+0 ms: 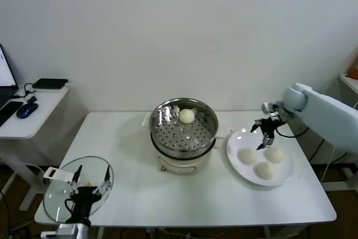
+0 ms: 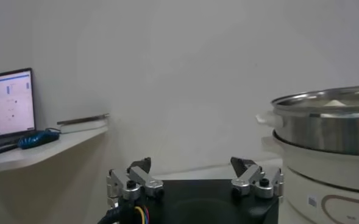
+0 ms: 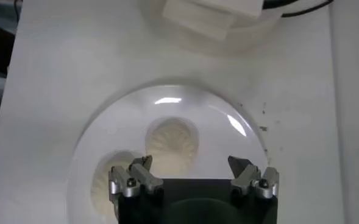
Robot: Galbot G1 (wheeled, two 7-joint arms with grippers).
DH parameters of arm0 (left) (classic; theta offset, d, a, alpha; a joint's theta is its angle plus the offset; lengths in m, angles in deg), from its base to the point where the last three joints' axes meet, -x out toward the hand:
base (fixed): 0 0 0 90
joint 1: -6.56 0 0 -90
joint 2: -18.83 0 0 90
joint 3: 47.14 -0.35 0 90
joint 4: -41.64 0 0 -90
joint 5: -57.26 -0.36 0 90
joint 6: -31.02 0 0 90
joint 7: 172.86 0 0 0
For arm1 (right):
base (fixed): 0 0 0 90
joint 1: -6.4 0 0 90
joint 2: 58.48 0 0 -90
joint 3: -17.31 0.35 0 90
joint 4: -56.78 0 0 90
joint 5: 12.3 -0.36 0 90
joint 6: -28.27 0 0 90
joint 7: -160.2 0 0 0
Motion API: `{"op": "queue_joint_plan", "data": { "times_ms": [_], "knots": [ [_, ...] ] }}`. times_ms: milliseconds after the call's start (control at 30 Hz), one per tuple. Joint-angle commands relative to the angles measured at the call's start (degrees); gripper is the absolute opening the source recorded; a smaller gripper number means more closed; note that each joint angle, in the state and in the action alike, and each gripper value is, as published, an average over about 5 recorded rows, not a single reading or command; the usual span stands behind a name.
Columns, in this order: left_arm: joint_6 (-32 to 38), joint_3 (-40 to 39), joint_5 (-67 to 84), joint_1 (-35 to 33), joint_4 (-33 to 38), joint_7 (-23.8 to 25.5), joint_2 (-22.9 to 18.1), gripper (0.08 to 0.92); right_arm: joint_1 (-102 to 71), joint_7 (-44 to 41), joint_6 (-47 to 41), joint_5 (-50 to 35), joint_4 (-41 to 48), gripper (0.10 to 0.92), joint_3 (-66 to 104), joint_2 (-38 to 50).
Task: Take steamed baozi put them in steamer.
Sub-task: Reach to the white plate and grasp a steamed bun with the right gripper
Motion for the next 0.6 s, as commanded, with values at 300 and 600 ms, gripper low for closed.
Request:
{"op": "queue_joint_plan", "data": {
  "times_ms": [300,600],
  "knots": [
    [0.28,0.25,0.23,-0.35,-0.58,-0.02,0.04,0.823,-6.34,-0.45,-0.68,5.33,6.76,0.823,3.95,-5.28],
    [0.26,0.20,0.20,-0.14,-0.82,-0.03,-0.01,0.823,-7.99,-0.44,-0.33,6.98,7.87,0.823,5.36,-6.03]
  ]
}}
